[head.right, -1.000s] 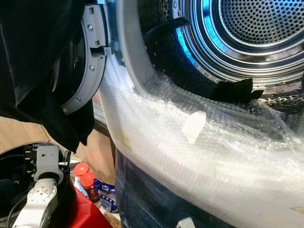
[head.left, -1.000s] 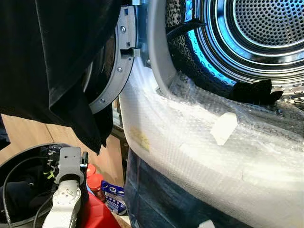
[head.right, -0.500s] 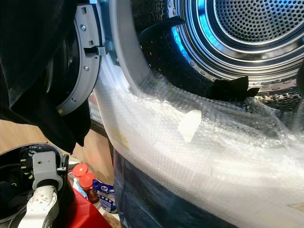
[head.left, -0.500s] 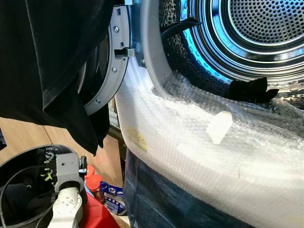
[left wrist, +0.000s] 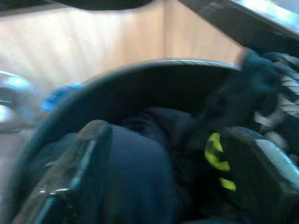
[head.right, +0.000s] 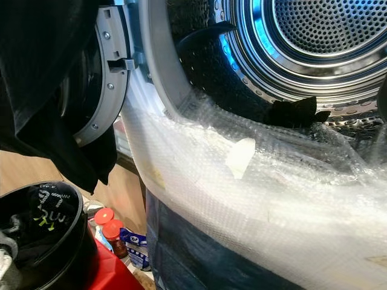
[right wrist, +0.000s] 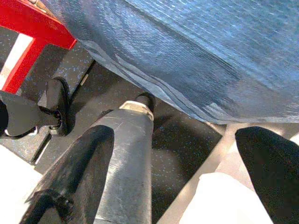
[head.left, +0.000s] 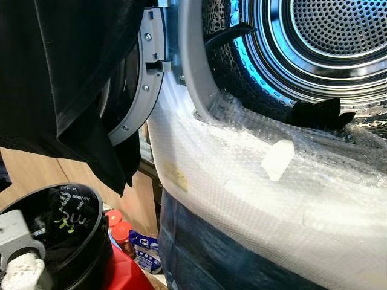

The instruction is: Clothes washing

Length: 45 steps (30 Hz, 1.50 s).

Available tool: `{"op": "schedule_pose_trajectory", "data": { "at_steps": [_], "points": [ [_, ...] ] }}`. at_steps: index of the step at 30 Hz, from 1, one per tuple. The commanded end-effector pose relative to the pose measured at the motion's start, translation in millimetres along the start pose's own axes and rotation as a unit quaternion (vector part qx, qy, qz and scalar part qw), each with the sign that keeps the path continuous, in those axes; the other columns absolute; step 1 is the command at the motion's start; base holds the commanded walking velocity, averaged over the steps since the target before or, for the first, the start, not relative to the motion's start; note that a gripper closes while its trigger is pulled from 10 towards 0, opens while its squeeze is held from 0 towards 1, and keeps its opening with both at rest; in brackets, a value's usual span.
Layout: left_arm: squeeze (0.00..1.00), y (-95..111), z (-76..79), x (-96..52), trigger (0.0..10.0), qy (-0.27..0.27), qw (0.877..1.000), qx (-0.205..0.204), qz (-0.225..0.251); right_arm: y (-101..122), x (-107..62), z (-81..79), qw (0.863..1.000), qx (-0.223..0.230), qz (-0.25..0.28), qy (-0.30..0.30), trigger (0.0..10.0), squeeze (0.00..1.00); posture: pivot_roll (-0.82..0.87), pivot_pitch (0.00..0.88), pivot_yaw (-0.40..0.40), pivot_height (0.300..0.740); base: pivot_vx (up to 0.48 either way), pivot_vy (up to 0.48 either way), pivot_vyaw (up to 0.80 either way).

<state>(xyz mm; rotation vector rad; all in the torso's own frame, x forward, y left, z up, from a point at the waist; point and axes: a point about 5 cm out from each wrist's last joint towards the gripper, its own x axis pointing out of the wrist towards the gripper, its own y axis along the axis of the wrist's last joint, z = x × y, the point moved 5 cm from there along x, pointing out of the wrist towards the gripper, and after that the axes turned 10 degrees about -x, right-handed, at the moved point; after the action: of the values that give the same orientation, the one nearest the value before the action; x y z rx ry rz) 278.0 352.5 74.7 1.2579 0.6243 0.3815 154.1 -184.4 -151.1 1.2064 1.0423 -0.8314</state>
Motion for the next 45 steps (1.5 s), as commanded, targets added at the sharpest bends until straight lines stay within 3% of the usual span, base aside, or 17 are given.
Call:
{"op": "schedule_pose_trajectory", "data": {
  "at_steps": [1, 2, 11, 14, 19, 33, 34, 45],
  "points": [
    [1.0, 2.5, 8.2, 3.7, 10.0, -0.037, 0.999, -0.008, -0.008, -2.6, -0.1, 1.2, 1.0, 0.004, -0.003, -0.004, 10.0, 0.0, 0.02, 0.031, 0.007, 0.74, 0.0, 0.0, 0.0],
    [1.0, 6.5, 12.7, 7.1, 10.0, -0.068, 0.998, 0.008, -0.006, -1.4, 0.1, 0.7, 1.0, 0.005, -0.001, -0.005, 10.0, 0.0, 0.02, 0.03, 0.007, 0.74, 0.0, 0.0, 0.0],
    [1.0, 25.7, 27.1, 22.8, 10.0, -0.152, 0.988, 0.008, -0.011, 5.5, 0.6, -2.7, 1.0, 0.009, 0.012, -0.004, 10.0, 0.0, 0.01, 0.028, 0.002, 0.74, 0.0, 0.0, 0.0],
    [1.0, 30.0, 26.8, 27.7, 10.0, -0.153, 0.988, 0.016, -0.011, 6.2, 0.6, -2.7, 1.0, 0.01, 0.013, -0.003, 10.0, 0.0, 0.01, 0.028, -0.003, 0.74, 0.0, 0.0, 0.0],
    [1.0, 41.7, 22.4, 49.2, 10.0, -0.148, 0.989, 0.024, -0.023, 7.9, 0.4, -0.5, 1.0, 0.007, 0.013, -0.005, 10.0, 0.0, 0.0, 0.024, -0.02, 0.74, 0.0, 0.0, 0.0],
    [1.0, 30.8, 24.2, 64.2, 10.0, -0.114, 0.991, 0.016, -0.064, 8.4, 0.2, 2.2, 1.0, 0.012, 0.015, -0.01, 10.0, 0.0, -0.01, 0.024, -0.025, 0.74, 0.0, 0.0, 0.0],
    [0.0, 28.2, 25.9, 64.2, 10.0, -0.114, 0.991, 0.015, -0.068, 8.9, 0.2, 2.1, 1.0, 0.014, 0.017, -0.01, 10.0, 0.0, -0.01, 0.026, -0.024, 0.74, 0.0, 0.0, 0.0],
    [0.0, 1.6, 35.8, 61.6, 10.0, -0.112, 0.987, 0.018, -0.115, 9.7, 0.2, 2.6, 0.999, 0.022, 0.02, -0.014, 10.0, 0.0, -0.03, 0.024, -0.018, 0.74, 0.0, 0.0, 0.0]
  ]
}}
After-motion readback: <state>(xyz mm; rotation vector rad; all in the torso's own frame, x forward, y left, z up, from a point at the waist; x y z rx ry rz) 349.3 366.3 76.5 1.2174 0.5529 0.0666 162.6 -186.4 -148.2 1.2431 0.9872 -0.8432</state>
